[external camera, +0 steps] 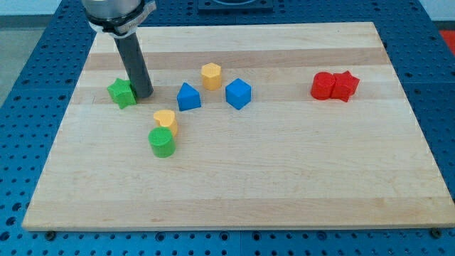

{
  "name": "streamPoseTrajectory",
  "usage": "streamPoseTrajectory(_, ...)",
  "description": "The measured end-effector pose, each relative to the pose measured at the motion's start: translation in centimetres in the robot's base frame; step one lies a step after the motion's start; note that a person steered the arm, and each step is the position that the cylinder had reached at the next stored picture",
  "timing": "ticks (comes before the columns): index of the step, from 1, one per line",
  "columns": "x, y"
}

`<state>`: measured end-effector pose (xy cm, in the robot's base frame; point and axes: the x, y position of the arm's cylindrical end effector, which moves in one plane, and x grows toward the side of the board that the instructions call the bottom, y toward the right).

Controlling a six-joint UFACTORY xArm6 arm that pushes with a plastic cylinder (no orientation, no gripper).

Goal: Drag the green star to the top left

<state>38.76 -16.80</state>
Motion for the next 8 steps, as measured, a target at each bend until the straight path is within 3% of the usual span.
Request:
streamPoseTrajectory(2, 5.3, -0.8)
streamPoseTrajectory(3, 5.4, -1.7)
streamPoseTrajectory(4, 4.4, -3.0)
streamPoseTrajectory(8, -7.0, -3.4)
